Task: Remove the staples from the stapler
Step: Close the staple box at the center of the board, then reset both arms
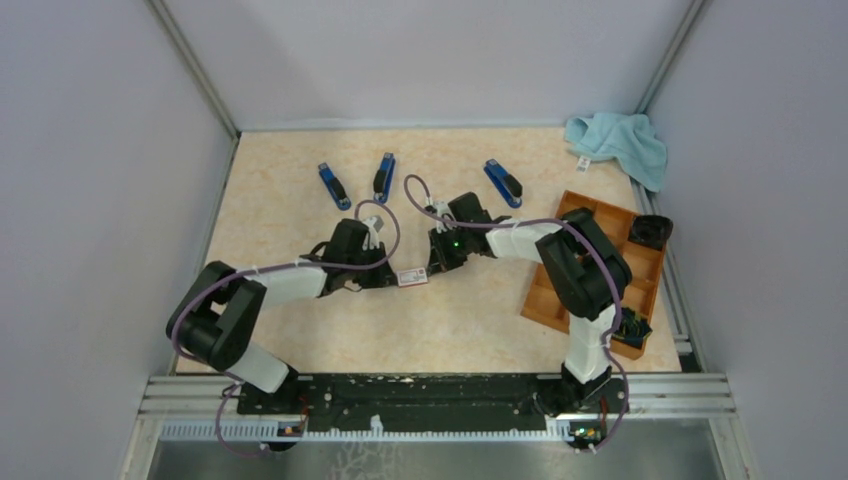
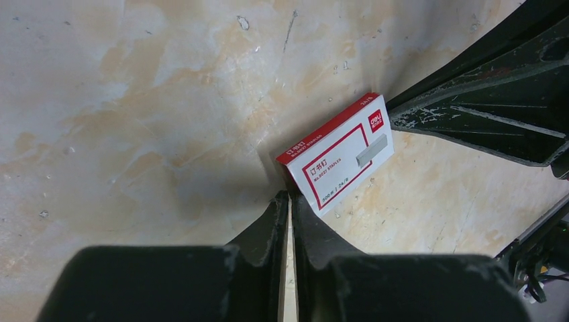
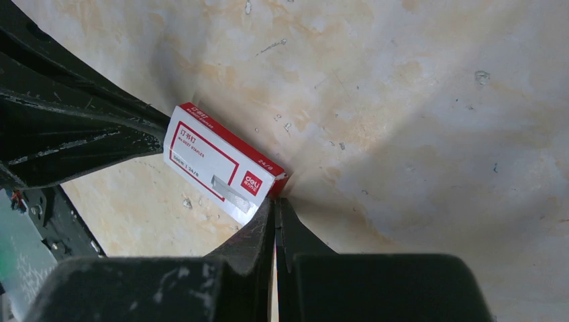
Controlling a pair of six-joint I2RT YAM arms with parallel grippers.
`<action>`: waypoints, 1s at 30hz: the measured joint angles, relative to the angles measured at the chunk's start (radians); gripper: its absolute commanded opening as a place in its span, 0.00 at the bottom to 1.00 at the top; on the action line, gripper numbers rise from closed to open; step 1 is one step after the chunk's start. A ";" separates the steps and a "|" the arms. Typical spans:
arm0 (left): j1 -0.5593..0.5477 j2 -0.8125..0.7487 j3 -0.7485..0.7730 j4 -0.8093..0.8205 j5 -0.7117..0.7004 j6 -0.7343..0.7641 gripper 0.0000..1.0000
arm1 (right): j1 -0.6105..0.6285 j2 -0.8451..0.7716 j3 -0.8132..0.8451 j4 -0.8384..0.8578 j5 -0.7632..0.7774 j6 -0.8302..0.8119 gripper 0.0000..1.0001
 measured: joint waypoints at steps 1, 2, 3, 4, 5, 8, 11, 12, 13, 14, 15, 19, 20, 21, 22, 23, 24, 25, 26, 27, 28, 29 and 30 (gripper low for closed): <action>0.000 0.000 0.002 -0.004 0.000 0.001 0.18 | -0.001 0.000 0.000 -0.001 0.001 0.000 0.00; 0.000 0.001 0.005 -0.009 0.000 0.002 0.22 | -0.002 0.000 0.001 -0.003 0.003 -0.002 0.00; 0.000 0.001 0.008 -0.013 0.000 0.003 0.26 | -0.004 -0.001 0.004 -0.010 0.005 -0.003 0.00; -0.002 0.000 0.011 -0.018 -0.005 0.004 0.30 | -0.008 -0.003 0.006 -0.016 0.012 -0.010 0.00; -0.003 -0.003 0.013 -0.023 -0.010 0.006 0.34 | -0.018 -0.008 0.006 -0.023 0.019 -0.019 0.00; -0.009 -0.036 0.014 -0.056 -0.050 0.020 0.41 | -0.042 -0.037 0.005 -0.050 0.034 -0.057 0.00; -0.011 -0.104 0.012 -0.122 -0.098 0.032 0.41 | -0.083 -0.129 -0.005 -0.087 0.048 -0.126 0.00; -0.010 -0.137 0.011 -0.142 -0.111 0.037 0.41 | -0.103 -0.178 -0.008 -0.102 0.047 -0.155 0.02; -0.010 -0.173 0.010 -0.157 -0.118 0.043 0.41 | -0.122 -0.227 -0.008 -0.117 0.042 -0.187 0.03; -0.010 -0.215 0.008 -0.173 -0.120 0.049 0.42 | -0.142 -0.285 -0.008 -0.133 0.035 -0.226 0.05; -0.010 -0.275 0.008 -0.191 -0.118 0.058 0.45 | -0.159 -0.339 -0.004 -0.152 0.026 -0.264 0.09; -0.010 -0.512 0.014 -0.218 -0.085 0.102 0.85 | -0.245 -0.583 0.053 -0.257 0.001 -0.436 0.65; -0.010 -0.583 0.022 -0.218 -0.073 0.115 0.97 | -0.264 -0.629 0.068 -0.273 -0.006 -0.459 0.79; -0.010 -0.646 0.032 -0.213 -0.061 0.122 0.99 | -0.290 -0.688 0.088 -0.289 -0.016 -0.495 0.90; -0.010 -0.703 0.043 -0.198 -0.048 0.131 0.99 | -0.312 -0.734 0.102 -0.297 -0.025 -0.510 0.98; -0.010 -0.761 0.057 -0.175 -0.031 0.132 0.99 | -0.341 -0.790 0.120 -0.309 -0.036 -0.537 0.99; -0.010 -0.807 0.074 -0.154 -0.018 0.135 0.99 | -0.363 -0.837 0.137 -0.316 -0.043 -0.552 0.99; -0.010 -0.850 0.102 -0.125 -0.002 0.134 0.99 | -0.386 -0.888 0.174 -0.342 -0.046 -0.568 0.99; -0.010 -0.874 0.129 -0.109 0.008 0.133 0.99 | -0.393 -0.914 0.209 -0.360 -0.049 -0.572 0.99; -0.010 -0.889 0.166 -0.095 0.018 0.130 0.99 | -0.393 -0.930 0.258 -0.383 -0.055 -0.570 0.99; -0.010 -0.893 0.199 -0.089 0.025 0.126 1.00 | -0.393 -0.937 0.298 -0.398 -0.060 -0.565 0.99; -0.010 -0.891 0.243 -0.087 0.034 0.122 1.00 | -0.392 -0.943 0.343 -0.412 -0.065 -0.554 0.99; -0.010 -0.884 0.293 -0.084 0.044 0.117 1.00 | -0.392 -0.947 0.393 -0.425 -0.066 -0.536 0.99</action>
